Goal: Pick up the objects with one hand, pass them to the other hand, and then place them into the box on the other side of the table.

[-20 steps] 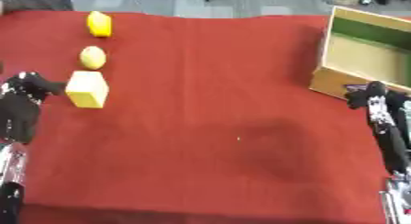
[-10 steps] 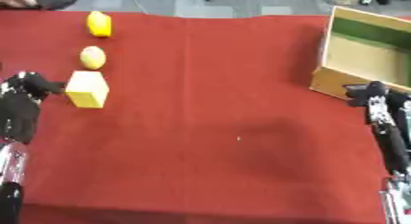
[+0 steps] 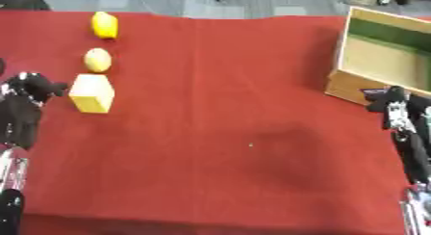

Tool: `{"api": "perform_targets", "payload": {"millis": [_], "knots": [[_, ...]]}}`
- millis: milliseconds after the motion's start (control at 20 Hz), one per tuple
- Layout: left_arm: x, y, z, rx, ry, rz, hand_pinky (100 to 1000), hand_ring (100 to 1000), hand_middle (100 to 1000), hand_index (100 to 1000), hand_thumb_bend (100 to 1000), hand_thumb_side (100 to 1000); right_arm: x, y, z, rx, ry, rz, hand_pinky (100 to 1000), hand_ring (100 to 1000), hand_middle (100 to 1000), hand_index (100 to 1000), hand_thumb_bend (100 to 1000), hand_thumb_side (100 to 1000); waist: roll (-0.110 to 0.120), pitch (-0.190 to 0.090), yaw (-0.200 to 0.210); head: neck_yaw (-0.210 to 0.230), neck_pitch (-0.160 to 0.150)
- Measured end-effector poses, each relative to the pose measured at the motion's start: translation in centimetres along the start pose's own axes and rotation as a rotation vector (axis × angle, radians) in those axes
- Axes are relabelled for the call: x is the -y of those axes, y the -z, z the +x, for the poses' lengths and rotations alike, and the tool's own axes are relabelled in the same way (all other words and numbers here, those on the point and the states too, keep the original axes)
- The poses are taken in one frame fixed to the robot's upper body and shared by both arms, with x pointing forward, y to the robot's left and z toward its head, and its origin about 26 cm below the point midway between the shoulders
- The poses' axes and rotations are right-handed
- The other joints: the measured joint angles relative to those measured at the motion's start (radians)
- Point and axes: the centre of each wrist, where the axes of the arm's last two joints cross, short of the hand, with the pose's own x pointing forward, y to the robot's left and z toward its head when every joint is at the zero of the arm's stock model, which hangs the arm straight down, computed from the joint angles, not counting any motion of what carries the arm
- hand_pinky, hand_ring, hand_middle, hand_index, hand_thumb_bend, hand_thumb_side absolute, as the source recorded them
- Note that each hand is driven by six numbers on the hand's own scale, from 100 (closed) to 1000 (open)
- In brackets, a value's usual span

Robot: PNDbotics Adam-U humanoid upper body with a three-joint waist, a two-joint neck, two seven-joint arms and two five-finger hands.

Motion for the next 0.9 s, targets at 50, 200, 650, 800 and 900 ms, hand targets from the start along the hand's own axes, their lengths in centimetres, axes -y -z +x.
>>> {"api": "perform_targets", "payload": {"millis": [50,200,650,800,900], "knots": [[-1.1,0.8,1.0,0.029,0.074,-0.037,771,532,480,605,173,896,0.0,-0.1,0.0,-0.002,-0.001,0.000,619,664,216,471,100,802,0.000,-0.005,0.000,0.000,0.000],[-4.5,3.7,4.6,0.114,0.374,-0.213,782,614,577,724,325,780,0.1,-0.2,-0.1,-0.007,-0.005,0.002,619,667,219,473,100,805,0.001,-0.011,-0.004,0.001,0.000],[-8.0,12.2,9.6,0.050,1.353,-0.929,792,762,793,912,854,757,0.1,-0.3,-0.1,-0.007,-0.015,0.030,619,665,212,477,100,800,0.015,-0.023,-0.026,0.025,0.001],[-7.8,14.0,8.5,-0.039,1.494,-1.005,784,756,787,903,872,766,0.1,-0.4,-0.1,-0.008,-0.015,0.034,620,658,198,477,100,801,0.015,-0.024,-0.030,0.028,0.001],[-7.5,14.7,7.3,-0.077,1.536,-1.032,783,755,786,901,874,777,0.1,-0.4,-0.2,-0.010,-0.015,0.035,620,656,195,478,100,801,0.015,-0.024,-0.033,0.029,0.001]]}}
